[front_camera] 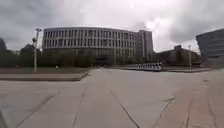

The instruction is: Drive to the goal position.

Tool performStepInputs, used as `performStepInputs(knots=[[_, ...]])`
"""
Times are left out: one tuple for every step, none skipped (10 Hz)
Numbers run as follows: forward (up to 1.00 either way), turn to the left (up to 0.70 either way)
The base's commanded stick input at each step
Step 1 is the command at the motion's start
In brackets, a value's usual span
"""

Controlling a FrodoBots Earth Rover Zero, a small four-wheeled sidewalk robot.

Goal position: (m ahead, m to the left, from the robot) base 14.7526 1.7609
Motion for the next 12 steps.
performStepInputs(knots=[[0.70, 0.00], [0.70, 0.00], [0.70, 0.00], [0.70, 0.00], [0.70, 0.00], [0.70, 0.00], [0.70, 0.00], [0.70, 0.00], [0.70, 0.00], [0.70, 0.00], [0.70, 0.00], [0.70, 0.00]])
